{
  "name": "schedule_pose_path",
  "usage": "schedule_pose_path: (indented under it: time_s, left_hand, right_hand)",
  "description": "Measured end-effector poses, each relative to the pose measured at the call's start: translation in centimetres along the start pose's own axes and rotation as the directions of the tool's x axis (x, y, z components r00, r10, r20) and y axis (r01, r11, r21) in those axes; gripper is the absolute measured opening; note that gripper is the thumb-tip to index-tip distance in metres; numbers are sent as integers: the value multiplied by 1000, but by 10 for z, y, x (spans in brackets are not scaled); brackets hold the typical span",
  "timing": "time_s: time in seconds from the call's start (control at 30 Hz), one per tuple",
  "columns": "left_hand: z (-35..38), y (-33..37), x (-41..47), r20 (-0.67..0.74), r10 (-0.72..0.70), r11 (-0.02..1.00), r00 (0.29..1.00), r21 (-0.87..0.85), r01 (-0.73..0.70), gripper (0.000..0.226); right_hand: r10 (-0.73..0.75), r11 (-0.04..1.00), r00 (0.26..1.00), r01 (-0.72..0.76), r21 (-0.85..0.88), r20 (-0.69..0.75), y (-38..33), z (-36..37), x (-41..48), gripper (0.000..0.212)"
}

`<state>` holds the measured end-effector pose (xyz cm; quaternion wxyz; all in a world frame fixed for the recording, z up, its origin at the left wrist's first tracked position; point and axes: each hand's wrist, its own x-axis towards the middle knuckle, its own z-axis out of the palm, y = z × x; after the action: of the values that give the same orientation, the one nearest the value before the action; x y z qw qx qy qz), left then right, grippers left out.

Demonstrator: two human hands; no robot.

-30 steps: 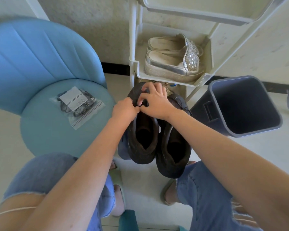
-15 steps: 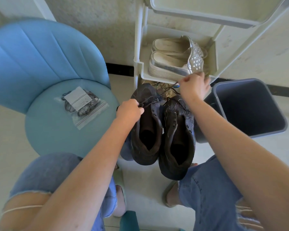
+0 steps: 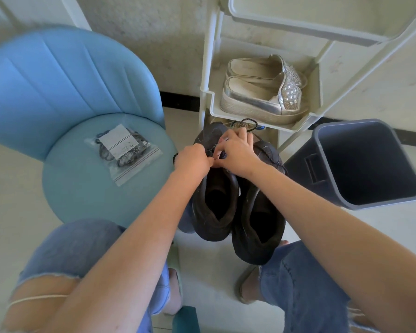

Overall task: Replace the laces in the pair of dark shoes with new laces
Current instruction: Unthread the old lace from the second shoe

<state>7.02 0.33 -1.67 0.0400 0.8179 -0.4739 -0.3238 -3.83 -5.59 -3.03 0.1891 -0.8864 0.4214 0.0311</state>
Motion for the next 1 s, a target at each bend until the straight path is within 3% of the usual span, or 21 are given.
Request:
schedule_pose_path:
  time_s: [0.1,0.17,0.27,0.33,0.37,0.4,0.47,0.57,0.67,0.83,0.9,0.93,1.0]
  left_hand:
    - [0,1,-1,3,3,1000,1000,6,-3,29]
    - [-1,0,-2,8,2,1000,1000,5,-2,27]
    - [-1,-1,-2,12,1,1000,1000,-30,-1,29]
    - [-1,-1,-3,7,-5,999,1000,-34,5,39]
    - [-1,0,-4,5,-4,1000,1000,-29,5,42]
    - [-1,0,-4,4,3,1000,1000,-25,-3,42]
    - [0,0,-3,4,16,999,1000,-28,-16,41]
    - [0,-1,-2,-2,-9,998,1000,-54,8,41]
    - [0,-2,-1,-26,-13,998,1000,-68,11,43]
    - [0,-2,-1,-39,15,998,999,-59,-17,36]
    - [0,-3,-1,-31,-1,998,1000,-55,-1,34]
    - [0,-4,-1,-29,-13,998,999,-54,12,34]
    - [0,-6,0,-23,-22,997,999,-72,20,37]
  right_hand:
    - [44,999,999,-44,-9,-3,5,-11,1,9]
    - [181,983,981,-182,-1,-76,19,-27,3,5]
    - [506,862,826,-484,148,-250,48,-49,2,14]
    - [610,792,729,-554,256,-310,58,-54,0,22]
    - [613,790,719,-546,280,-328,58,-53,-1,24]
    - [587,809,735,-512,289,-340,56,-51,0,25]
    - [436,896,834,-371,242,-339,44,-45,2,25]
    - [104,993,982,-94,69,-158,20,-25,4,16]
    - [-11,997,999,13,-72,30,4,-2,3,21]
    - [-2,994,1000,0,-106,-19,1,5,3,19]
    - [113,993,993,-112,49,-30,7,-3,4,16]
    - [216,950,976,-203,236,-34,13,-10,5,16]
    - [451,721,891,-330,609,-52,28,-28,5,19]
